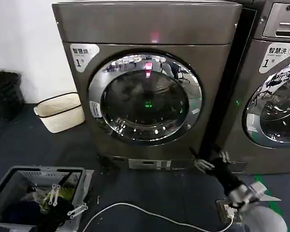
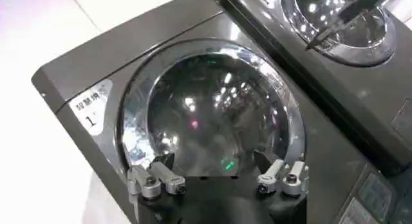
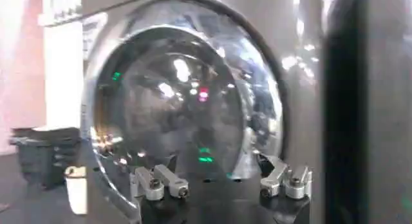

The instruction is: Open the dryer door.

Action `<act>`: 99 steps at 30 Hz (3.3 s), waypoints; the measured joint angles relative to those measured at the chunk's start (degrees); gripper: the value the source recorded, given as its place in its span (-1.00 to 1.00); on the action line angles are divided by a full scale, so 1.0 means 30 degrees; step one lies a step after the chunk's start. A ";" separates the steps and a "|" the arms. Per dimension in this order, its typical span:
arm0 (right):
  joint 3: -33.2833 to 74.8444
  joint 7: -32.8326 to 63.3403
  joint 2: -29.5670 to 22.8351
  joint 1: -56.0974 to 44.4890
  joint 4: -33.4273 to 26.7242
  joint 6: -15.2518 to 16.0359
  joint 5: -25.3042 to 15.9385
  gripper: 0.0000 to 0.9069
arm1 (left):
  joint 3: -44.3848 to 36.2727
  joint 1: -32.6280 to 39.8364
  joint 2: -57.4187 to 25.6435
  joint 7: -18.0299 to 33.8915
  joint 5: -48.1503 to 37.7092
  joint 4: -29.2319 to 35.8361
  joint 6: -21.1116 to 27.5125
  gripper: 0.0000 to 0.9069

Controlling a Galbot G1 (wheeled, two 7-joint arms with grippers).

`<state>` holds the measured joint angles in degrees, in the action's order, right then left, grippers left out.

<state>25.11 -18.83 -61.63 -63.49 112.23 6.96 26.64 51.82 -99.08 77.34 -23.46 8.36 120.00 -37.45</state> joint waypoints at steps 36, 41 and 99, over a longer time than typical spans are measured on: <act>-0.8708 -0.0611 -0.0856 0.9895 -0.6247 -0.0449 -0.0091 1.00 | -0.0040 -0.0466 0.1248 0.0005 0.0633 0.0059 -0.0403 1.00; -0.9536 -0.0549 -0.1233 1.0761 -0.6715 -0.0417 -0.0148 1.00 | 0.0029 -0.0452 0.1311 0.0010 0.0663 0.0136 -0.0419 1.00; -1.3867 -0.0707 -0.6354 1.6410 -1.3970 -0.1078 -0.0680 1.00 | 0.0271 -0.0461 0.1722 0.0061 0.0568 0.0322 -0.0683 1.00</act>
<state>-16.49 -20.95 -80.70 -14.26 70.32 3.73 24.60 52.64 -100.46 82.50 -23.28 10.06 120.97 -39.50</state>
